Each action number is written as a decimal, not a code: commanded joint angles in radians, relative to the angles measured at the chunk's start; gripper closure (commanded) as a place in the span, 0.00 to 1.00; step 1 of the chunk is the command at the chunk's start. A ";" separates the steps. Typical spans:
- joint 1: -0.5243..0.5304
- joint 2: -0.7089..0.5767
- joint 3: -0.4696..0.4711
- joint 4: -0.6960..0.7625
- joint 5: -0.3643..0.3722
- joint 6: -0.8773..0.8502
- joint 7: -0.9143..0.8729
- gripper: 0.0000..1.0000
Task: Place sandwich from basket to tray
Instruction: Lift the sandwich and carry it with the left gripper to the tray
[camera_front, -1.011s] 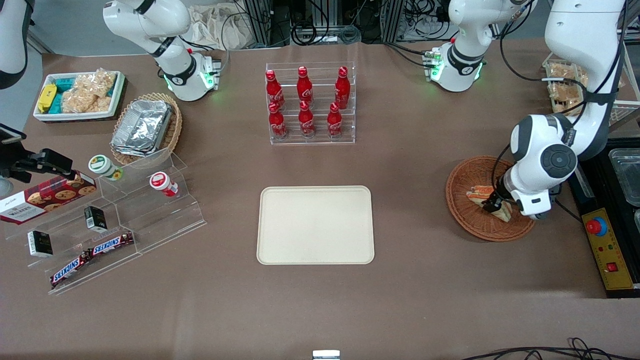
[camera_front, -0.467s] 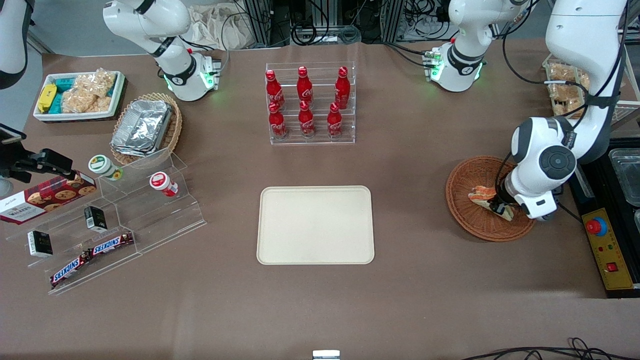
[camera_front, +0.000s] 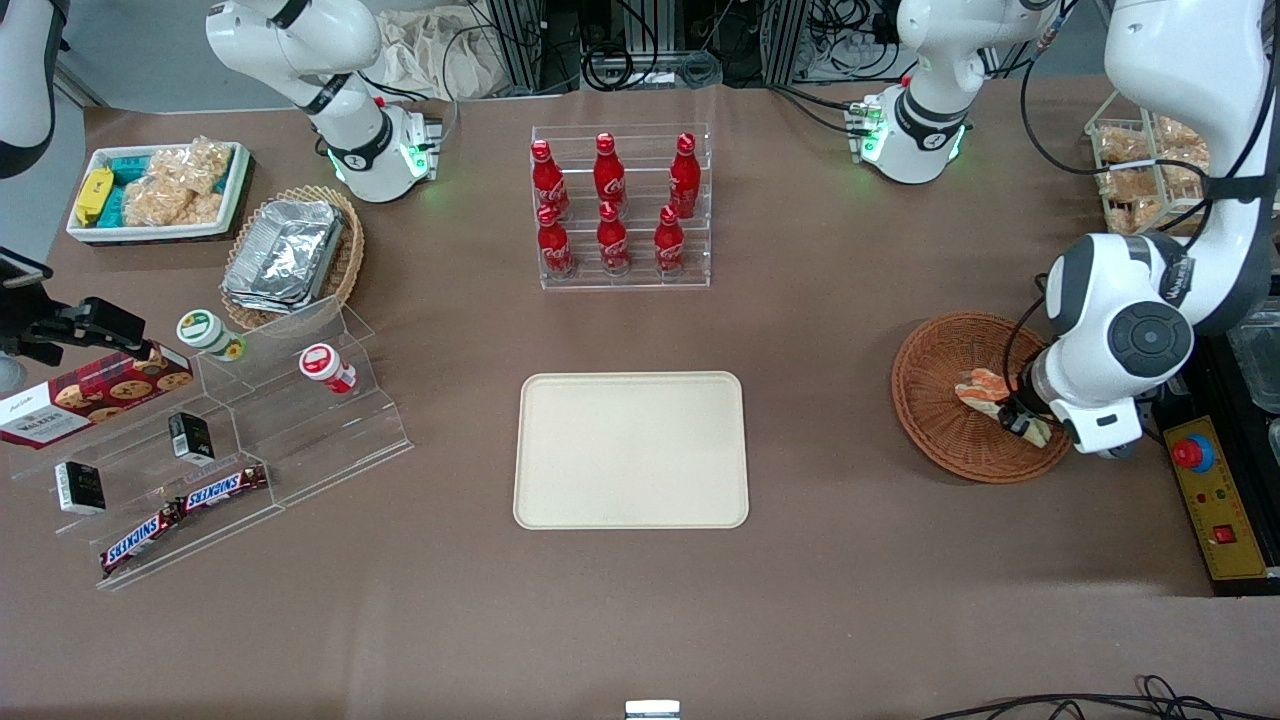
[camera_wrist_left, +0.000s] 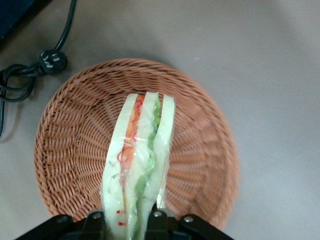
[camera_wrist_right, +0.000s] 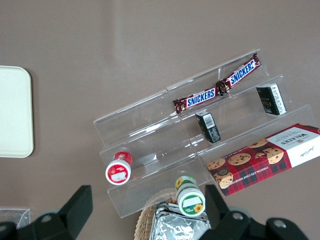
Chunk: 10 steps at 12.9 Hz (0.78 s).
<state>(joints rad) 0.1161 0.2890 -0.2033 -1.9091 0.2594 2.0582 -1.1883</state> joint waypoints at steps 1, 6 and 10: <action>-0.033 0.031 -0.095 0.189 -0.008 -0.157 0.126 1.00; -0.107 0.189 -0.215 0.430 -0.117 -0.178 0.474 1.00; -0.237 0.384 -0.217 0.582 -0.118 -0.117 0.481 1.00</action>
<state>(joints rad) -0.0790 0.5593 -0.4198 -1.4440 0.1486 1.9287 -0.7366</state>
